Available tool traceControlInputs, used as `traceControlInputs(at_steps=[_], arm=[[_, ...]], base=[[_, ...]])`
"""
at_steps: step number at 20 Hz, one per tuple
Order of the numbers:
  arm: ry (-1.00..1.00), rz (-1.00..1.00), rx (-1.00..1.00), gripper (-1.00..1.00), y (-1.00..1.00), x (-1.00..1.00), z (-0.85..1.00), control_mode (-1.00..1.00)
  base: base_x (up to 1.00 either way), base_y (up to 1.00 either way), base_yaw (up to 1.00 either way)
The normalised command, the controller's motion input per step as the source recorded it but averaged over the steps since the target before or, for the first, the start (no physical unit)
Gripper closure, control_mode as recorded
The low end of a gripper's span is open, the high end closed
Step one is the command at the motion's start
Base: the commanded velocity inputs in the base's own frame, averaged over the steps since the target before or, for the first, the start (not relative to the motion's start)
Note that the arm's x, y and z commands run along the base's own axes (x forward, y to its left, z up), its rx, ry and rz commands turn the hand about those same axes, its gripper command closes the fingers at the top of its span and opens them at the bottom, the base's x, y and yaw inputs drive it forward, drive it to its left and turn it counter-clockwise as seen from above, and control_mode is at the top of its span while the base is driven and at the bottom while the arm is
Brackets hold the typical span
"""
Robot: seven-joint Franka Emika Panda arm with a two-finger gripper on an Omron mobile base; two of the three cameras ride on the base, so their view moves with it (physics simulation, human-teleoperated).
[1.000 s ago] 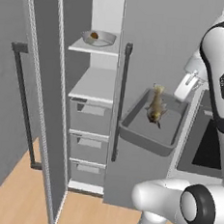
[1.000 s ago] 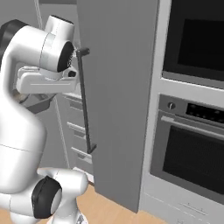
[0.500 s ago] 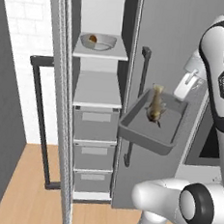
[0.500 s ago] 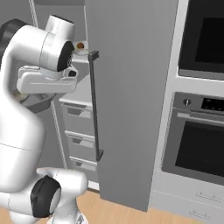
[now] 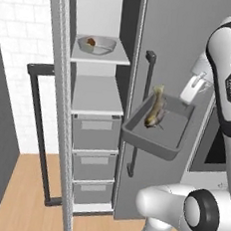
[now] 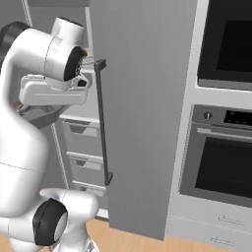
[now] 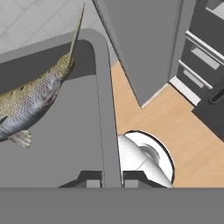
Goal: Take the meat container that has the fish and place it on the second highest rack of the freezer. Then take the vegetable container that has the mushroom and lemon wedge and place it on the highest rack of the freezer.
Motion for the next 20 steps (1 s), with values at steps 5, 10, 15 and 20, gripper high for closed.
traceControlInputs(at_steps=[5,10,15,20], arm=[[0.00,0.00,0.00,1.00,0.00,0.00,0.00,1.00],[0.00,0.00,0.00,1.00,0.00,0.00,0.00,1.00],[0.00,0.00,0.00,1.00,0.00,0.00,0.00,1.00],[0.00,0.00,0.00,1.00,0.00,0.00,0.00,1.00]], base=[[0.27,0.14,-0.10],[0.37,0.20,-0.10],[0.53,0.29,-0.10],[0.30,0.42,-0.09]])
